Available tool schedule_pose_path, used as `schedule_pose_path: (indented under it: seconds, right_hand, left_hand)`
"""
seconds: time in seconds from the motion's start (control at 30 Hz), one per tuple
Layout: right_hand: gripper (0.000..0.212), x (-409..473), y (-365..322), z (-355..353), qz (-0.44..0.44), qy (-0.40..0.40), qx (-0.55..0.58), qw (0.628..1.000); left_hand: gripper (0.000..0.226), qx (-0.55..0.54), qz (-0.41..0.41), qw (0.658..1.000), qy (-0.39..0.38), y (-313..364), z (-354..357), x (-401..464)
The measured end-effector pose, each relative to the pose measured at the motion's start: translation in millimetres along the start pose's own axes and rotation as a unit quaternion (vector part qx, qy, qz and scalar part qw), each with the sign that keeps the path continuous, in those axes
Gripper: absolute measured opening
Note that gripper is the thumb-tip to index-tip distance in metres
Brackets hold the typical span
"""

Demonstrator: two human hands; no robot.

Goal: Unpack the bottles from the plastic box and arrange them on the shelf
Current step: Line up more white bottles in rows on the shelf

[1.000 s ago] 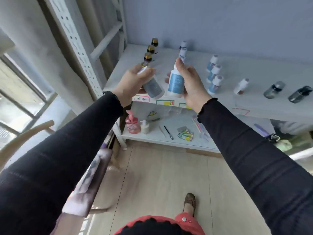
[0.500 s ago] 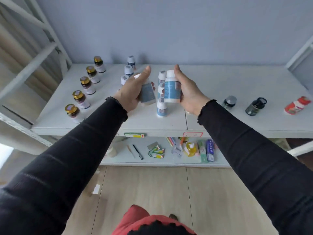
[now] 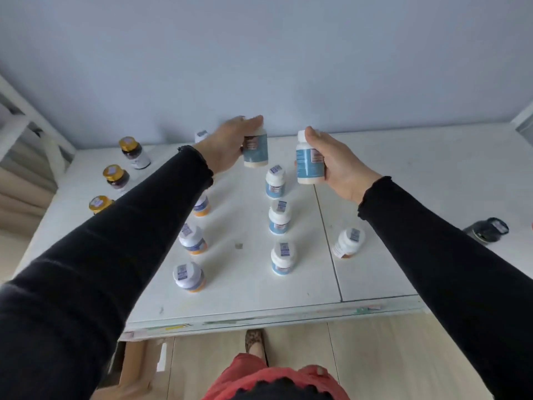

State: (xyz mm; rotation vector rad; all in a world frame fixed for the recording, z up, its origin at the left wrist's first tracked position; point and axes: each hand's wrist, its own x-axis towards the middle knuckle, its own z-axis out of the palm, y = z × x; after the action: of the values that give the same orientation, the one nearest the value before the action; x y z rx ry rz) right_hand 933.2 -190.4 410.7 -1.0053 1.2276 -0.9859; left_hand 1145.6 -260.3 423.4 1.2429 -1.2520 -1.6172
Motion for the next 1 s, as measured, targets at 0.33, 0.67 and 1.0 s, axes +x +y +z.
schedule_pose_path:
  seconds: [0.33, 0.67, 1.0]
  right_hand:
    - [0.047, 54, 13, -32, -0.019, 0.072, -0.057, 0.996]
    - [0.025, 95, 26, -52, -0.029, 0.078, -0.076, 0.994]
    - [0.034, 166, 10, -33, -0.094, 0.082, -0.221, 0.967]
  left_hand:
    - [0.043, 0.176, -0.011, 0.984, -0.019, -48, 0, 87]
    - [0.037, 0.200, -0.003, 0.979, 0.031, -83, 11, 103]
    - [0.063, 0.384, -0.012, 0.923, 0.036, -69, -18, 79]
